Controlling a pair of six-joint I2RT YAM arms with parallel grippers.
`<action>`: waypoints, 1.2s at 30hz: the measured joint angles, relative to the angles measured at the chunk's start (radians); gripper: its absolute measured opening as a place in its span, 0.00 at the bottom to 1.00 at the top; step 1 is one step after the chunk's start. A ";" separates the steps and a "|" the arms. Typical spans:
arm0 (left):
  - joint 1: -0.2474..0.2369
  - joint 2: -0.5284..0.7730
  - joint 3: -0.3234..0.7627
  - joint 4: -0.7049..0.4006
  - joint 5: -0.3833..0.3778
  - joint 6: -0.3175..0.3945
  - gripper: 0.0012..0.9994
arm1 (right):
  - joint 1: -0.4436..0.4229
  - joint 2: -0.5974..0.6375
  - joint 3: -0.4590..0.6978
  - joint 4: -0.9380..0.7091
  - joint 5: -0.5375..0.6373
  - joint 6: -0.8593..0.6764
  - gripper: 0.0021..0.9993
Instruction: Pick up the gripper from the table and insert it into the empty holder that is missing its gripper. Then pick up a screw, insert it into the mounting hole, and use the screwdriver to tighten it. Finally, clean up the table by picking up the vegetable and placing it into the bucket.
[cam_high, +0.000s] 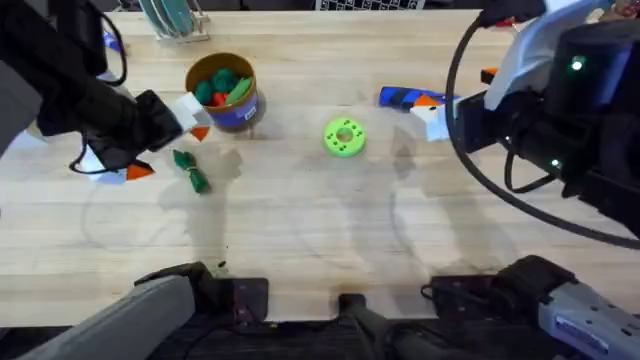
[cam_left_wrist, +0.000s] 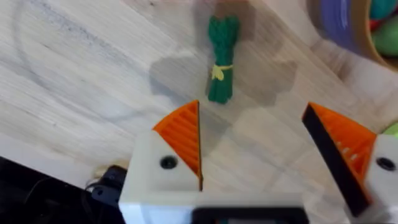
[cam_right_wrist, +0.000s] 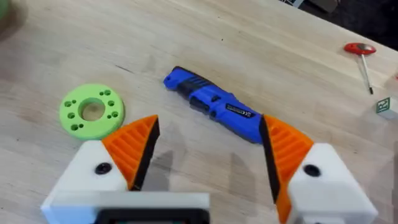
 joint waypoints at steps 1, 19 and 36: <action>0.016 0.012 0.000 0.013 0.001 0.006 0.99 | 0.000 0.000 0.000 0.000 0.000 0.000 0.96; 0.147 0.366 -0.014 0.151 0.056 0.124 0.99 | 0.000 0.000 0.000 0.001 0.000 0.000 0.96; 0.121 0.426 -0.015 0.197 0.055 0.138 0.39 | 0.000 0.000 0.000 0.001 0.000 0.000 0.96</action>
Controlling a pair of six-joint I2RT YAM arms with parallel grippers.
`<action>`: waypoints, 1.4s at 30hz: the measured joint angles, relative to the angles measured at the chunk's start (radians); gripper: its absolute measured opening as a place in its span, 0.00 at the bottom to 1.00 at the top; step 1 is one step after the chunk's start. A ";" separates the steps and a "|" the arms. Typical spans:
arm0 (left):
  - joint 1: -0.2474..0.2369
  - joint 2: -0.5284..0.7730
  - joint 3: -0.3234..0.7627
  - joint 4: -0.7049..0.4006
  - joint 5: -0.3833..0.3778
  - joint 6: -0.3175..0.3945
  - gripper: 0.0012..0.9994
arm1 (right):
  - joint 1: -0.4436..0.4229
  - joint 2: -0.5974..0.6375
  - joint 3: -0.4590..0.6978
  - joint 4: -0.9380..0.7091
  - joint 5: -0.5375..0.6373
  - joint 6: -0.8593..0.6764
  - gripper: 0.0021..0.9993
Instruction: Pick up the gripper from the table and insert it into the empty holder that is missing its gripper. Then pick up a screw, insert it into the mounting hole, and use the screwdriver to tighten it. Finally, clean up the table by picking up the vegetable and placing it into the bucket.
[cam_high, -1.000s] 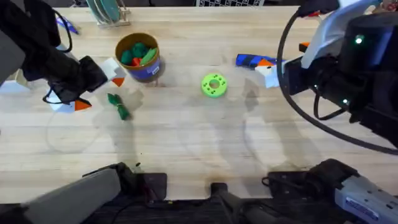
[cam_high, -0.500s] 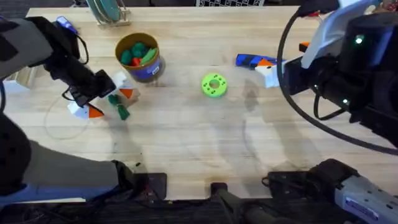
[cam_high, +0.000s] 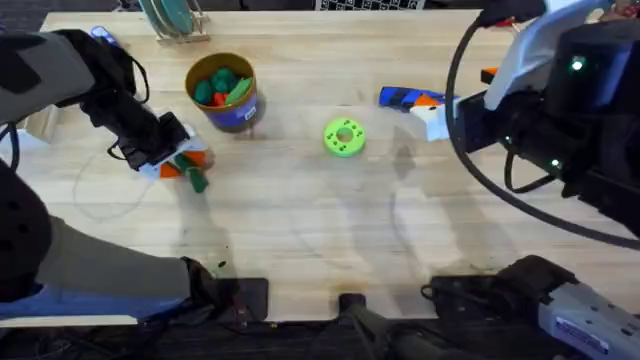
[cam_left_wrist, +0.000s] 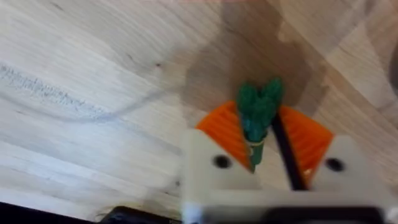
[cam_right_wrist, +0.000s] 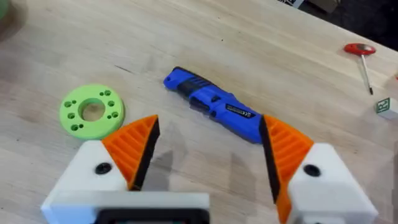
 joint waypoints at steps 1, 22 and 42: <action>0.000 0.000 0.000 0.001 0.001 0.000 0.23 | 0.000 0.000 0.000 0.000 0.000 0.000 0.96; 0.000 -0.266 0.177 -0.095 0.086 0.037 0.01 | 0.000 0.000 0.000 0.022 0.000 0.000 0.96; -0.212 -0.124 0.181 0.273 0.373 0.178 0.01 | 0.000 0.000 0.000 0.035 0.000 0.000 0.96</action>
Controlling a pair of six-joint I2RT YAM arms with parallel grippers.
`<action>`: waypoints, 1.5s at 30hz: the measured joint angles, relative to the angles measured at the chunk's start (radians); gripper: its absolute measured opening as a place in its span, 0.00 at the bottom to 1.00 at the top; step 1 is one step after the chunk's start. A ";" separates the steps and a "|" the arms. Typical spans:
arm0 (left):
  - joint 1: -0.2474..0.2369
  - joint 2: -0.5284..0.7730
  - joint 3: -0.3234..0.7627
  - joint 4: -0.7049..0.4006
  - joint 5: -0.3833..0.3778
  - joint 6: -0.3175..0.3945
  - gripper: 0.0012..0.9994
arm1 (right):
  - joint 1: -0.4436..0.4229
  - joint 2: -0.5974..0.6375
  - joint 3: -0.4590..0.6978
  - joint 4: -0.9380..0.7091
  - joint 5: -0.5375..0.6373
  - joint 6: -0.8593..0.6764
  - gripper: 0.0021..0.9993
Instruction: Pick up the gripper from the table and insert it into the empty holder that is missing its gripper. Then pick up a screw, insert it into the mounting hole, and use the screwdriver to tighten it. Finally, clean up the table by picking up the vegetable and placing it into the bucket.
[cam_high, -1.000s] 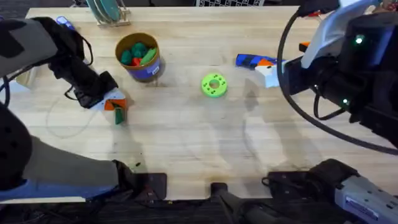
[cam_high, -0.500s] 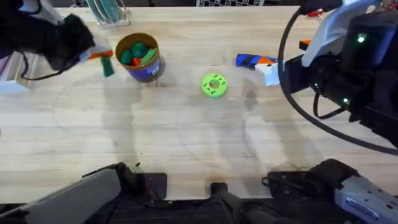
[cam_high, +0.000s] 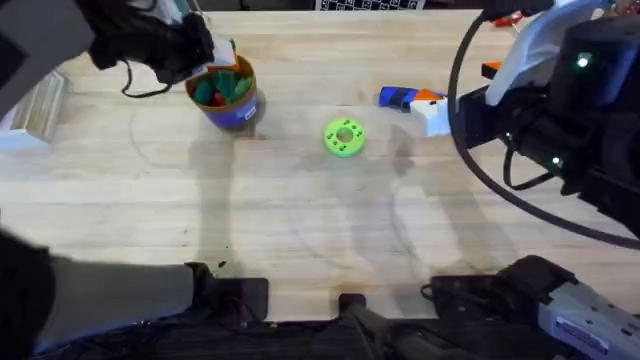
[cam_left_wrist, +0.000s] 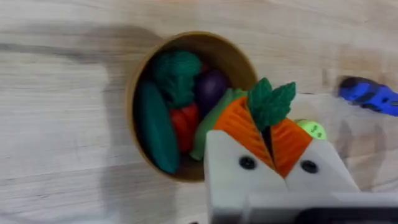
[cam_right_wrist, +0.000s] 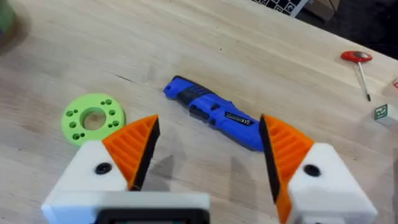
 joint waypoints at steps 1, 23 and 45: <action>0.000 0.020 0.000 0.002 -0.006 0.001 0.01 | 0.000 0.000 0.000 0.000 0.000 0.000 0.96; 0.002 0.026 0.008 -0.019 -0.016 0.008 0.99 | 0.000 0.000 0.000 0.000 0.000 0.000 0.96; -0.249 -0.491 0.070 -0.380 -0.024 0.196 0.99 | 0.000 -0.174 0.217 -0.409 -0.008 0.157 0.96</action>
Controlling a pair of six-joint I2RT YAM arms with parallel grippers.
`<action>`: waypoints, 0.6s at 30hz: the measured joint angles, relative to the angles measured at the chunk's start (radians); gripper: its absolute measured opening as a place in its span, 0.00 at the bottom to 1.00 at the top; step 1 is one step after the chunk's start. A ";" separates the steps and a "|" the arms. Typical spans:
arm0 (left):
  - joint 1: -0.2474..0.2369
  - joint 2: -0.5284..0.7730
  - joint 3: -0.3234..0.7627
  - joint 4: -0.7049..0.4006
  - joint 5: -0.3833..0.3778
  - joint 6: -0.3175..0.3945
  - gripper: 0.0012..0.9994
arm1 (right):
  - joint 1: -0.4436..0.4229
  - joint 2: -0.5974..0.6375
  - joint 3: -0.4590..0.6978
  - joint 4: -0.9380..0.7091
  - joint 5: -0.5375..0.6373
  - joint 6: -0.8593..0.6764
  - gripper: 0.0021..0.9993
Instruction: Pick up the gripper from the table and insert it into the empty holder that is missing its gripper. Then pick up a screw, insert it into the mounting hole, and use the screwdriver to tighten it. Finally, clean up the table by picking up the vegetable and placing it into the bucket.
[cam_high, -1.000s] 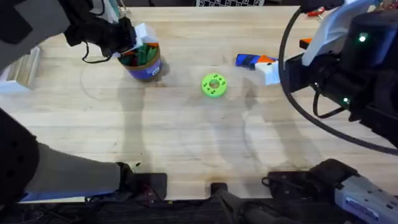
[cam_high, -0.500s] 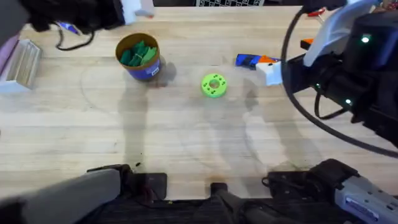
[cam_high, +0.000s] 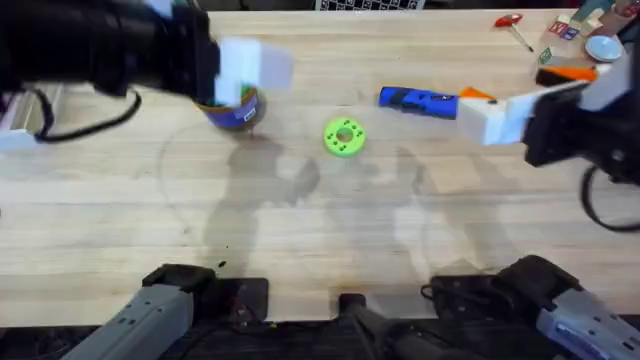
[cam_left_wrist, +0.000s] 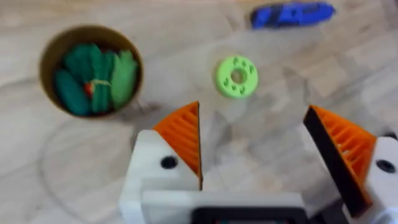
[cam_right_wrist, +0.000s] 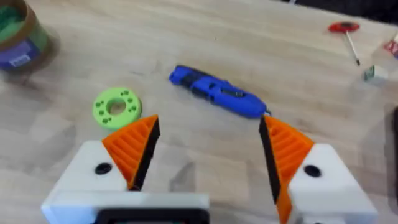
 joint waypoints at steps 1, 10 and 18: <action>-0.013 -0.008 0.000 -0.032 0.000 0.003 0.99 | 0.000 0.000 0.019 -0.042 -0.001 0.011 0.96; -0.063 -0.044 0.000 -0.138 0.000 0.012 0.99 | 0.000 -0.001 0.132 -0.246 -0.003 0.073 0.96; -0.063 -0.044 0.000 -0.138 0.000 0.012 0.99 | 0.000 -0.001 0.133 -0.253 -0.003 0.079 0.96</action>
